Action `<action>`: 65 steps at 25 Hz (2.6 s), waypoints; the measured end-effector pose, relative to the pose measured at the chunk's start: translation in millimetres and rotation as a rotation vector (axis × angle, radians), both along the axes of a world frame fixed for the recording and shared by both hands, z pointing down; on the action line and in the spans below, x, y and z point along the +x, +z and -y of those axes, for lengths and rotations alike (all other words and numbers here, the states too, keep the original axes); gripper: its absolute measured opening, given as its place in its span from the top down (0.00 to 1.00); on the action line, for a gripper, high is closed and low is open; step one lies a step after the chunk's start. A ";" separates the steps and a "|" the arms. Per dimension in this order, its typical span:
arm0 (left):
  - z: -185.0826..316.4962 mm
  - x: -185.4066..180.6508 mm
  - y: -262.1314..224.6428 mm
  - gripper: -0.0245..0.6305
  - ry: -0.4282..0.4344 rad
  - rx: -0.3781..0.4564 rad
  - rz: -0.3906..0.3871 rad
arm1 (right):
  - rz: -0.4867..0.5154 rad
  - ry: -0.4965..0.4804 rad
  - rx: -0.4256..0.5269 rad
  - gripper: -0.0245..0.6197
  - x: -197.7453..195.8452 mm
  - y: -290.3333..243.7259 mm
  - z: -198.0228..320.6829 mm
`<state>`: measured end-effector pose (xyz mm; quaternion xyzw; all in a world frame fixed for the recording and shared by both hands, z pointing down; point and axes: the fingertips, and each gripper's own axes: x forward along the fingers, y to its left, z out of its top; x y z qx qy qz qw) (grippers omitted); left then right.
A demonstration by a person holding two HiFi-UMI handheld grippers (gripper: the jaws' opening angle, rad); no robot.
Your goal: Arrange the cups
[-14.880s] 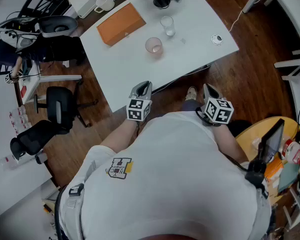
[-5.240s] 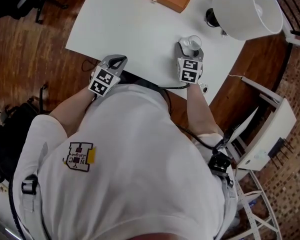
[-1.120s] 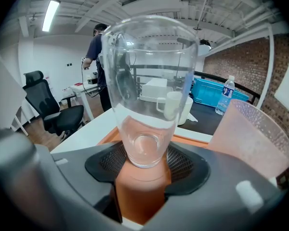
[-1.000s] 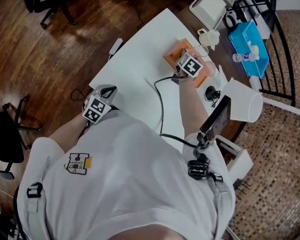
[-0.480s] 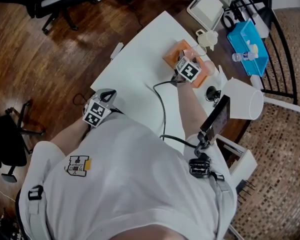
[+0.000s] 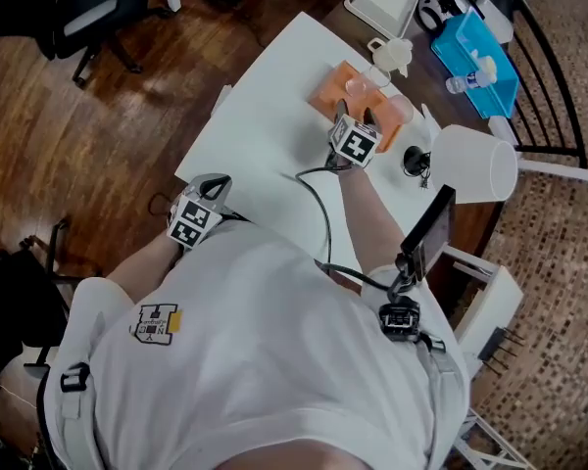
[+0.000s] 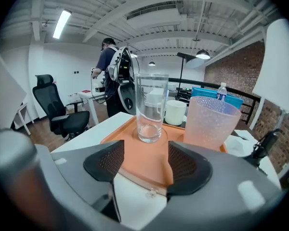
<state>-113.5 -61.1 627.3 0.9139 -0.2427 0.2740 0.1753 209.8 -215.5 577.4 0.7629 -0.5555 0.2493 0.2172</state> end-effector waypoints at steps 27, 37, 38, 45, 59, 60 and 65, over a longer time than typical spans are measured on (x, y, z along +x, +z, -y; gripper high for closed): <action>-77.6 136.5 -2.2 0.96 0.438 0.046 0.006 | -0.013 -0.048 -0.086 0.74 0.1 36.7 -271.4; -105.0 174.7 10.4 0.96 0.578 0.057 0.078 | 0.038 0.000 -0.129 0.82 7.5 58.9 -373.8; -106.3 175.1 10.8 0.96 0.587 0.057 0.097 | 0.041 0.004 -0.129 0.85 11.0 58.0 -377.7; -119.6 190.5 18.2 0.96 0.617 0.065 0.177 | 0.045 -0.035 -0.147 0.95 27.6 61.3 -389.5; -167.1 241.9 15.2 0.96 0.647 0.070 0.188 | 0.088 -0.183 -0.121 0.96 37.3 68.6 -390.1; -167.9 245.3 15.5 0.96 0.646 0.071 0.189 | 0.091 -0.182 -0.119 0.96 40.7 69.5 -391.4; -162.5 242.2 20.2 0.96 0.680 0.131 0.218 | 0.100 -0.167 -0.111 0.96 46.2 70.6 -392.3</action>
